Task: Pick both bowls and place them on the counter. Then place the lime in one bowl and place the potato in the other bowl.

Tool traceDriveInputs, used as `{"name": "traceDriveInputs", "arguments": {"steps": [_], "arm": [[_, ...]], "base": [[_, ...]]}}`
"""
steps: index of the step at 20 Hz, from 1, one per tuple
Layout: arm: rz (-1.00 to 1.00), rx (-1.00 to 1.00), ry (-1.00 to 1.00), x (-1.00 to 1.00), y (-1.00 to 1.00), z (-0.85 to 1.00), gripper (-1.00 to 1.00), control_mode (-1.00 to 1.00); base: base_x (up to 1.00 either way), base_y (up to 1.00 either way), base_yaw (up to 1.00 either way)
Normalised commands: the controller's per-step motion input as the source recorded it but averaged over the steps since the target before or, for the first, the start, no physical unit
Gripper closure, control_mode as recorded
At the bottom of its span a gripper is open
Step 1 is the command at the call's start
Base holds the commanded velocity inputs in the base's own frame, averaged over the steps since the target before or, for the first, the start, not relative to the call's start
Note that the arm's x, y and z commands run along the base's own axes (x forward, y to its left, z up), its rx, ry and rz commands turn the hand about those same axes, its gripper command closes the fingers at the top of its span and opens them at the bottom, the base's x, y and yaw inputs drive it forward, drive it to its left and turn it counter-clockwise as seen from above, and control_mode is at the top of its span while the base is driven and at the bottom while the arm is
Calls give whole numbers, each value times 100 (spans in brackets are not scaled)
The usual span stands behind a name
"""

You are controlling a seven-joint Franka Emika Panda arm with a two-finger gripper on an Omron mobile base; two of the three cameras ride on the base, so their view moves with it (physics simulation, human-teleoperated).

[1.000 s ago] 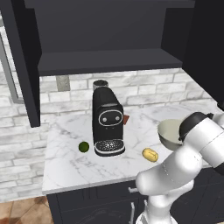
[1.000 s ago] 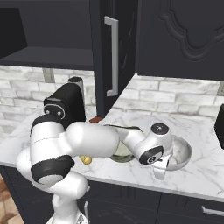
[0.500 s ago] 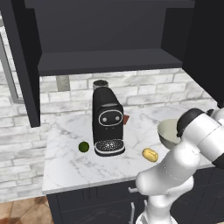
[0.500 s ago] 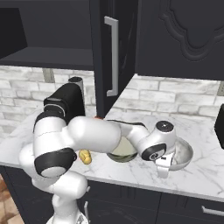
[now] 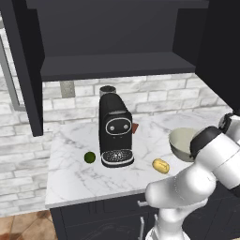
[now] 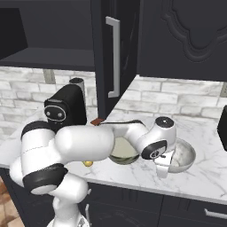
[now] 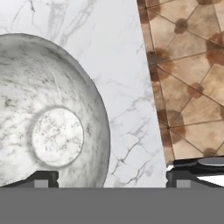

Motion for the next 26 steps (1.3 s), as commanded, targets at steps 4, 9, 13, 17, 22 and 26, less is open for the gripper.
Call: {"name": "traceDriveInputs", "arguments": {"steps": [4, 9, 13, 17, 22, 26], "arm": [[0, -3, 0, -42, 11, 40, -100, -100], [1, -3, -4, -55, 2, 21, -100, -100], [3, -2, -10, -79, 3, 7, -100, -100], [7, -5, -8, -89, 22, 0, -100, -100], [13, -14, -2, -74, 65, 9, -100, -100], [19, -17, 0, -49, 87, 14, -100, -100]], "base": [[0, 0, 0], [0, 0, 0], [0, 0, 0], [0, 0, 0], [0, 0, 0], [0, 0, 0]]}}
